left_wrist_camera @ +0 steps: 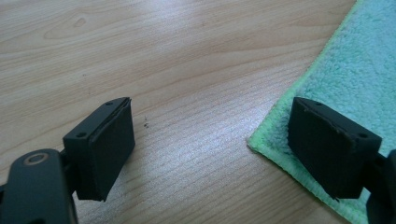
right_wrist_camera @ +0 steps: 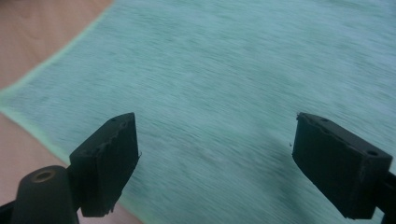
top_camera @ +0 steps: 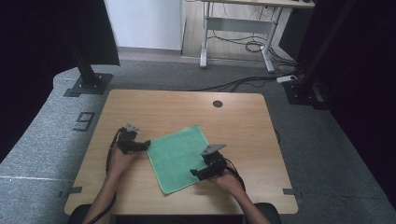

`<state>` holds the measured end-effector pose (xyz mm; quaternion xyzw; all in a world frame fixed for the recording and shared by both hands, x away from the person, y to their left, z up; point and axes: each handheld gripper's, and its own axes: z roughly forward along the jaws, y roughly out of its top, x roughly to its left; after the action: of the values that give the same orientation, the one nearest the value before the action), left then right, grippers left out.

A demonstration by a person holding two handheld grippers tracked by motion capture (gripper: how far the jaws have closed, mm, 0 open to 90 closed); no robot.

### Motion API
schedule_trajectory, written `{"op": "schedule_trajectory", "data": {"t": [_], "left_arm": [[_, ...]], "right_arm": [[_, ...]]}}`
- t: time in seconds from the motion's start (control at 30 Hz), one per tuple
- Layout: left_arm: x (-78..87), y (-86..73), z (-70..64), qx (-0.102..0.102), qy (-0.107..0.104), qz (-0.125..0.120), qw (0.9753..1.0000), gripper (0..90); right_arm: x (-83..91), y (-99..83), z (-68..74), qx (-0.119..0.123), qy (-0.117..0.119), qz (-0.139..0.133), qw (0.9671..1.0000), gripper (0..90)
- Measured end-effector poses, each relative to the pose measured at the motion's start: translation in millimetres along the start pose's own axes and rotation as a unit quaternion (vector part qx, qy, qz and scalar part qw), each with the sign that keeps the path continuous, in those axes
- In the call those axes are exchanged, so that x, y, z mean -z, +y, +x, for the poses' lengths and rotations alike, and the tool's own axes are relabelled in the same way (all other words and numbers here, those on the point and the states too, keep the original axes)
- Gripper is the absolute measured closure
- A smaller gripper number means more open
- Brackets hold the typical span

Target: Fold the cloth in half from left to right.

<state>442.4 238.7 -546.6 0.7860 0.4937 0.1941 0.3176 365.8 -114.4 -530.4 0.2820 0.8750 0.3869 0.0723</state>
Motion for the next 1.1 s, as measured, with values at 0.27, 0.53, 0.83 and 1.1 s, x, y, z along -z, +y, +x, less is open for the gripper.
{"op": "schedule_trajectory", "data": {"t": [0.27,0.53,0.83,1.1], "left_arm": [[0.1,0.0,0.3,0.000,0.000,0.001,1.0000,15.1],[-0.1,-0.1,0.3,0.000,0.000,0.000,1.0000,15.2],[-0.1,-0.1,0.1,0.001,0.000,0.000,1.0000,15.1],[1.0,-0.8,-0.9,-0.003,-0.006,-0.004,1.0000,18.4]], "right_arm": [[-18.3,14.8,32.2,0.025,0.045,0.003,0.9987,14.8],[-32.1,24.6,62.2,0.057,0.085,0.012,0.9947,19.2],[-43.2,32.0,92.7,0.086,0.125,0.036,0.9878,35.1],[-50.0,34.0,112.5,0.131,0.112,0.071,0.9826,57.6]]}}
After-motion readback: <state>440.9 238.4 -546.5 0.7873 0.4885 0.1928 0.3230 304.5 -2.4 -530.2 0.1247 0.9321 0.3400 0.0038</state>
